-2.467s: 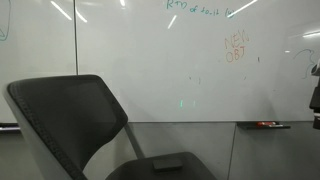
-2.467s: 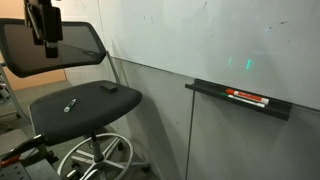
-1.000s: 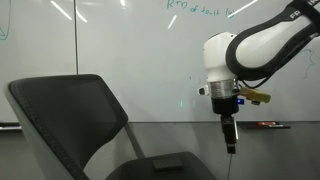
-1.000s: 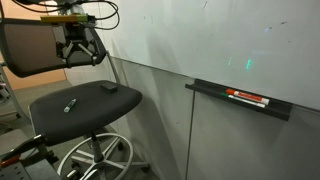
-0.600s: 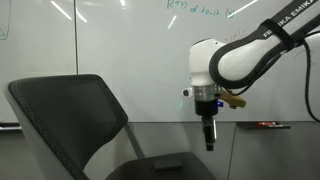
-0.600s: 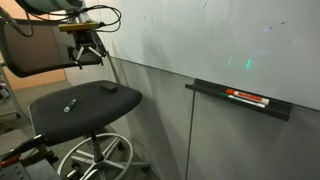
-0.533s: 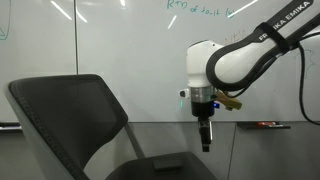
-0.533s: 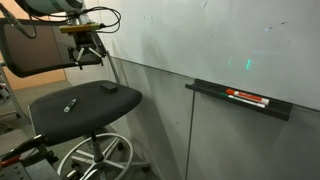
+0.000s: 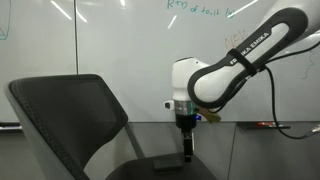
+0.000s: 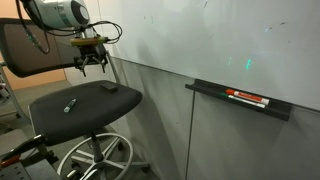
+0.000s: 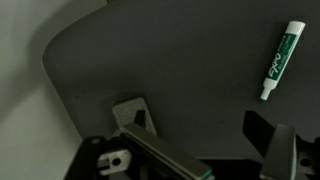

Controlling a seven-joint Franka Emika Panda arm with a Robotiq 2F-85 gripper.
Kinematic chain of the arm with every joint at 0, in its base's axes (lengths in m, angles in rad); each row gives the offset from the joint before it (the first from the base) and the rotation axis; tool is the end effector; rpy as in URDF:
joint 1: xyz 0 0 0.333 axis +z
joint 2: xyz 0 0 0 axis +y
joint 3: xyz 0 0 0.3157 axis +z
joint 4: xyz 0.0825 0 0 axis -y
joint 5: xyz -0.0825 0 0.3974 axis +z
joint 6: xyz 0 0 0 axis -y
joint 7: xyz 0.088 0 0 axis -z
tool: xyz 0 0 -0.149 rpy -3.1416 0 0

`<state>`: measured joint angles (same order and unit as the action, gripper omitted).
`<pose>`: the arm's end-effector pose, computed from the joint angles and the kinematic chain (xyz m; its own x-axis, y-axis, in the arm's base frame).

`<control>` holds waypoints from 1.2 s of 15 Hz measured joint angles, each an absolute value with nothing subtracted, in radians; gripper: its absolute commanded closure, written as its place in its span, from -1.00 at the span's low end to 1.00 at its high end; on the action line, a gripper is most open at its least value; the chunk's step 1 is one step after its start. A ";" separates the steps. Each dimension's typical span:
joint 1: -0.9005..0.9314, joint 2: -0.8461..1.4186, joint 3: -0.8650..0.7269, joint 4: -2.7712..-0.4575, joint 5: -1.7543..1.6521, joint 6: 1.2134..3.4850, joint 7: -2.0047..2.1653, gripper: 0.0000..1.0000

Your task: Use the eraser from the seat to wipe the whiteboard.

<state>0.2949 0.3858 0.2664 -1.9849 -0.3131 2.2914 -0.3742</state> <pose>0.5257 0.3106 0.2197 0.4247 0.8988 -0.1088 0.9047 -0.4168 0.0884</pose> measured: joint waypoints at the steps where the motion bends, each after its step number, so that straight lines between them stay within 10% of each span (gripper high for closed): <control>1: 0.295 0.414 0.265 -1.961 -0.313 2.293 -0.384 -1.00; 18: 0.306 0.819 0.211 -1.549 -0.388 2.294 -0.483 -1.00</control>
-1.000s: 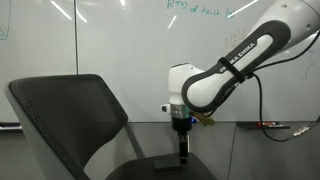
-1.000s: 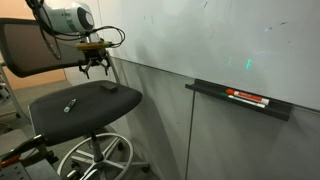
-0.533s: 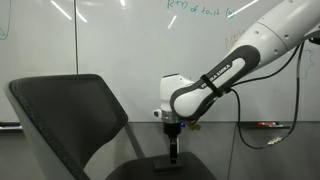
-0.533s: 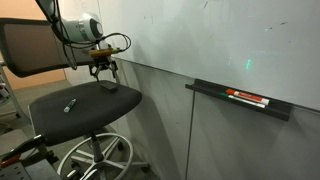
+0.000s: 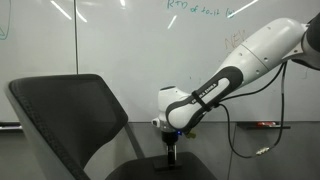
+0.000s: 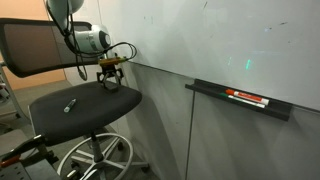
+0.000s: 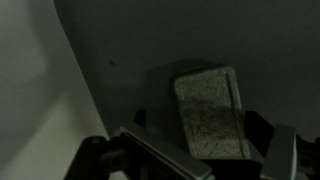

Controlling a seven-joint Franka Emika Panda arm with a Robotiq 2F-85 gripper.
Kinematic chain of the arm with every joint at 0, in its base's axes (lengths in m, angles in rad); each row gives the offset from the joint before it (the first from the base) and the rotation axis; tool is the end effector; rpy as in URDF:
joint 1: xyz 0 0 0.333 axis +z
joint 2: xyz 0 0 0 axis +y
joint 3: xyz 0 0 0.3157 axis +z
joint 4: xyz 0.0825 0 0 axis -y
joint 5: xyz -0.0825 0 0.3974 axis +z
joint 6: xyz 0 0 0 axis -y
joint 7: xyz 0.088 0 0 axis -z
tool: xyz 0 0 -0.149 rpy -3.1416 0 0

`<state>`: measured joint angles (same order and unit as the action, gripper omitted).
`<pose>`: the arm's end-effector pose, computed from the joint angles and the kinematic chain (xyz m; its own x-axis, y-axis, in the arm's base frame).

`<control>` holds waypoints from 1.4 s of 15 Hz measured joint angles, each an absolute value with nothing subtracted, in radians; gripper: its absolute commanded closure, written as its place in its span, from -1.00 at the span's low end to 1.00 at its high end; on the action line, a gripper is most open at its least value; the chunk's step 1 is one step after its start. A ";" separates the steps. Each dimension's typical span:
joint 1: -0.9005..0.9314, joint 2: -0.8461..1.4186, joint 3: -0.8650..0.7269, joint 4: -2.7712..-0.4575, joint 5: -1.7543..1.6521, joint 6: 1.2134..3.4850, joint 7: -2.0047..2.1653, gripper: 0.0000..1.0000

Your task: Use the eraser from the seat to wipe the whiteboard.

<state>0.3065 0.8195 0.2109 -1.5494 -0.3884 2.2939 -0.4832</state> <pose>0.6290 0.3196 0.1162 0.3599 0.9266 -0.1093 0.9323 -0.3526 0.0812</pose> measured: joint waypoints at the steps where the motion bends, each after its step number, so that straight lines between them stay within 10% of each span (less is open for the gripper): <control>1: 0.307 0.834 0.208 -1.538 -0.388 2.294 -0.485 -0.88; 8: 0.310 0.877 0.205 -1.472 -0.388 2.273 -0.489 0.34; 21: 0.290 0.719 0.221 -1.615 -0.371 2.053 -0.489 0.34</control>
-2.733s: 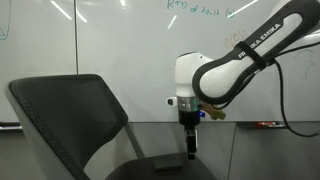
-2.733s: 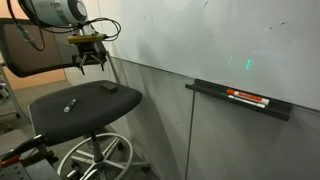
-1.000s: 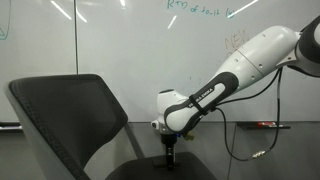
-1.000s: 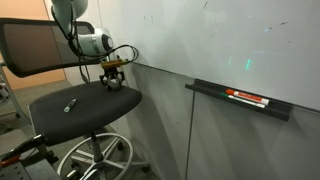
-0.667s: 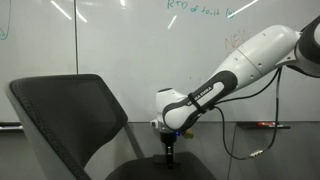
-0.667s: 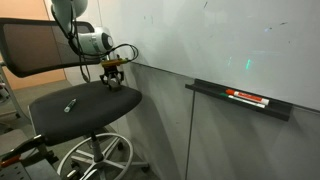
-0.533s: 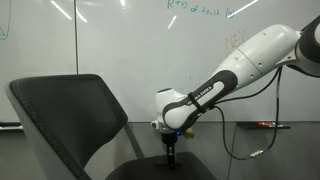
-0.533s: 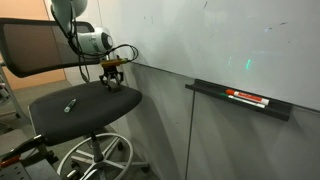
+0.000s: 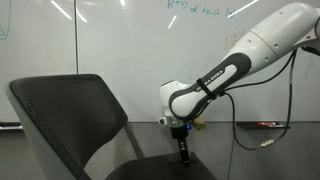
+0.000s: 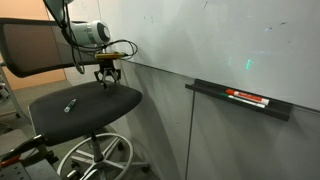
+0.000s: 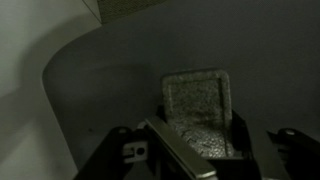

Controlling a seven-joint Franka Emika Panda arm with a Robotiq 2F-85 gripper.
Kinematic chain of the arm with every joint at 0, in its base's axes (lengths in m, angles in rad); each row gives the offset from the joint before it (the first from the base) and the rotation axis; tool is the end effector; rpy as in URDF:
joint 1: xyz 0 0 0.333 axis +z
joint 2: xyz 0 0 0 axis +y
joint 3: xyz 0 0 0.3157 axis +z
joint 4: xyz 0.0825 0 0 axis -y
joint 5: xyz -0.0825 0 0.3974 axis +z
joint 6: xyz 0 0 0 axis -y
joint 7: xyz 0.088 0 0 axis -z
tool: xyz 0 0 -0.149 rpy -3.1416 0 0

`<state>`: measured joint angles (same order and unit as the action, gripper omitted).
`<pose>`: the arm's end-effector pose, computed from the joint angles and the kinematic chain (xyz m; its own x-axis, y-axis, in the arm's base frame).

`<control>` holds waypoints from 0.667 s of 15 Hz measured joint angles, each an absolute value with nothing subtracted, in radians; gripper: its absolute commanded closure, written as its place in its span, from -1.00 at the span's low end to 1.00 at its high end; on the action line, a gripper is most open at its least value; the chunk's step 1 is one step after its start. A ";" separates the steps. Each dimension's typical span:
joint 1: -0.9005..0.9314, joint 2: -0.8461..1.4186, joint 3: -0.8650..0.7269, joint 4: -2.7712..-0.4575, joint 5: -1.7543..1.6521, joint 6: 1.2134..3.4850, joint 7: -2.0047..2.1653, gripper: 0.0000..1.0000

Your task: Use the eraser from the seat to wipe the whiteboard.

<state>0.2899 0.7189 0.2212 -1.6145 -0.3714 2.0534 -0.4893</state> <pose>0.5986 0.2883 0.1436 0.3616 0.8861 -0.2900 0.9247 -0.3805 -0.0094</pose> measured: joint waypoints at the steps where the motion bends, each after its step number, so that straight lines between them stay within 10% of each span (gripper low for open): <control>1: 0.287 0.687 0.223 -1.635 -0.371 2.054 -0.489 0.34; 10: 0.189 0.384 0.203 -1.857 -0.338 2.338 -0.387 0.34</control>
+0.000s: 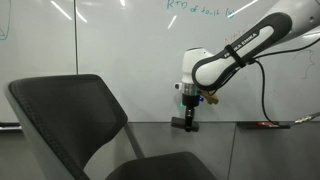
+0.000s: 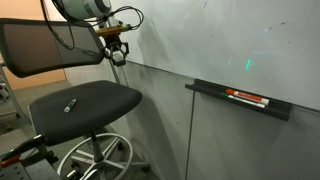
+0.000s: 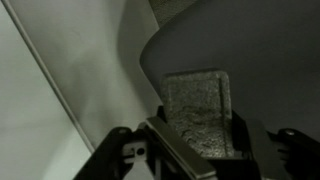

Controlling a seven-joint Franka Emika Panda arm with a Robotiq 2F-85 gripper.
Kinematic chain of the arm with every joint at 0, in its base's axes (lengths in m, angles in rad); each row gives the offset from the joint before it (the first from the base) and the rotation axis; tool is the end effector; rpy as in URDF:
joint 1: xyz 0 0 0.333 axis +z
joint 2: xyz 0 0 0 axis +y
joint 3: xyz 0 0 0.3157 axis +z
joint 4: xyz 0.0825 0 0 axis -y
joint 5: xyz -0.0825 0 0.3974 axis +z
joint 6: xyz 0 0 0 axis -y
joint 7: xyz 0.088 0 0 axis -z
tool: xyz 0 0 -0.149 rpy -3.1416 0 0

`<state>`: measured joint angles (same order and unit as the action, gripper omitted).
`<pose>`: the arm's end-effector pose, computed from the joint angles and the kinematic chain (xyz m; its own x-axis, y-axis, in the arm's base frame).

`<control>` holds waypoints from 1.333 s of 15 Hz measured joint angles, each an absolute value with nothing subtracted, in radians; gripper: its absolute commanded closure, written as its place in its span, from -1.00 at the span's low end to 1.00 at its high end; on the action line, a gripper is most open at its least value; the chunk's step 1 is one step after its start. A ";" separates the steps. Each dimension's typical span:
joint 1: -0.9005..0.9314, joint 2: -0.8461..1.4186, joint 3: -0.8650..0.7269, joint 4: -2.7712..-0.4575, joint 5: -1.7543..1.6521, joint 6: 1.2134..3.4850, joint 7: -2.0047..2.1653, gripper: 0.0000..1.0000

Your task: Use the eraser from the seat to wipe the whiteboard.

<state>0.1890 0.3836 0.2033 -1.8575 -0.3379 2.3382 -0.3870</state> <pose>0.6189 0.2336 0.2787 0.5534 0.8328 0.0122 0.8130 -0.5433 0.2093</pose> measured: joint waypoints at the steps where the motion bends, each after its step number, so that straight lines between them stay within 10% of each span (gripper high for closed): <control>1: 0.175 0.357 0.198 -1.886 -0.322 2.377 -0.371 0.34; 20: 0.118 0.025 -0.005 -2.186 -0.790 3.015 0.457 0.34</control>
<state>0.1179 0.0253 -0.0049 -2.1859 -0.7897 3.0150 0.4567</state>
